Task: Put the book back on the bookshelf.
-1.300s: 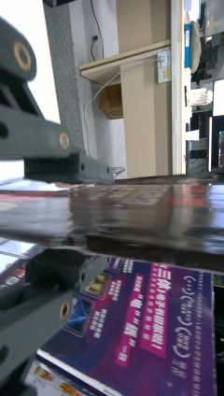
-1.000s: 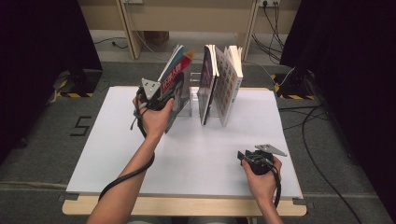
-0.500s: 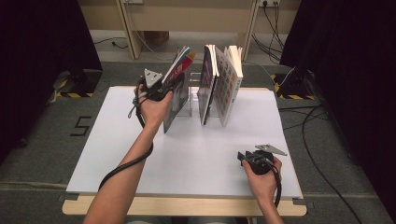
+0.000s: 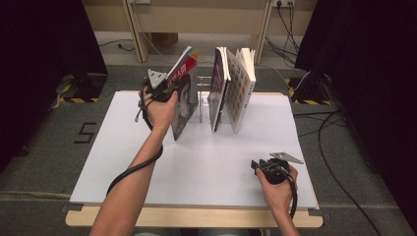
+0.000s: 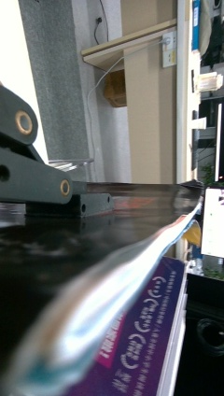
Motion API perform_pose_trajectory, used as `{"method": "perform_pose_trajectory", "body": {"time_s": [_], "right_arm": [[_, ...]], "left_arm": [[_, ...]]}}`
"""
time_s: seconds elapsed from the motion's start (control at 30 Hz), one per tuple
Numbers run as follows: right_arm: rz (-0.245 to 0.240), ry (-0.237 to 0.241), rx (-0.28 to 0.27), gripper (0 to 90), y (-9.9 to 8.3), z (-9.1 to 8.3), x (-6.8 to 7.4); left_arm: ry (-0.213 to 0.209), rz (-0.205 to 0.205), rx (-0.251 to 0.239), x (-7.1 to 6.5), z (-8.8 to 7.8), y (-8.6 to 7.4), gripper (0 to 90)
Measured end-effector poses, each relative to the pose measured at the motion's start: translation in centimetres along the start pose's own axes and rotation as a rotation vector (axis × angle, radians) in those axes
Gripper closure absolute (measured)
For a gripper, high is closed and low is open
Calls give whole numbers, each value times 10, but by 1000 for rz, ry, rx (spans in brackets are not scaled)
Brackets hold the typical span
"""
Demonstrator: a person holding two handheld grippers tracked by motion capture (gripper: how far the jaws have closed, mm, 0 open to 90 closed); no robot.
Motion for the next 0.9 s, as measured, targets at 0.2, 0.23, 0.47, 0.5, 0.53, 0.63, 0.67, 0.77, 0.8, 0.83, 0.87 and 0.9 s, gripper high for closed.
{"method": "perform_pose_trajectory", "body": {"time_s": [0.2,0.23,0.47,0.5,0.53,0.63,0.67,0.77,0.8,0.83,0.87,0.9], "right_arm": [[3,2,2,623,-1,1,0],[4,3,2,623,-1,1,0],[2,3,2,624,-1,0,0],[-6,-1,0,624,0,0,-1],[-5,-1,-1,624,0,0,-1],[-5,0,1,625,0,0,-1],[10,3,4,625,-1,0,0],[4,3,4,626,-1,0,-1],[3,3,3,626,-1,0,-1],[4,4,3,626,-1,0,-1],[8,4,4,626,-1,0,-1],[8,3,4,626,-1,0,-1]], "left_arm": [[19,4,-46,-1,1,12,867],[21,6,-49,-1,2,13,867],[48,-5,-59,-5,8,7,867],[54,-6,-60,-6,8,6,867],[61,-8,-64,-6,9,5,867],[76,-5,-66,-7,11,3,867],[78,-3,-66,-7,11,2,867],[89,-4,-67,-7,12,-1,866],[94,-4,-67,-7,13,-2,866],[96,-7,-67,-6,13,-3,866],[101,-9,-68,-6,13,-3,866],[106,-10,-71,-5,13,-4,866]]}}
Point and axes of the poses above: each handheld gripper's, and its own axes: z roughly forward along the jaws, y roughly out of its top, x roughly to its left, the point moved 7 cm from there along z, roughly forward along the jaws, and after that the axes turned 7 degrees about z, right-handed, at the moved point
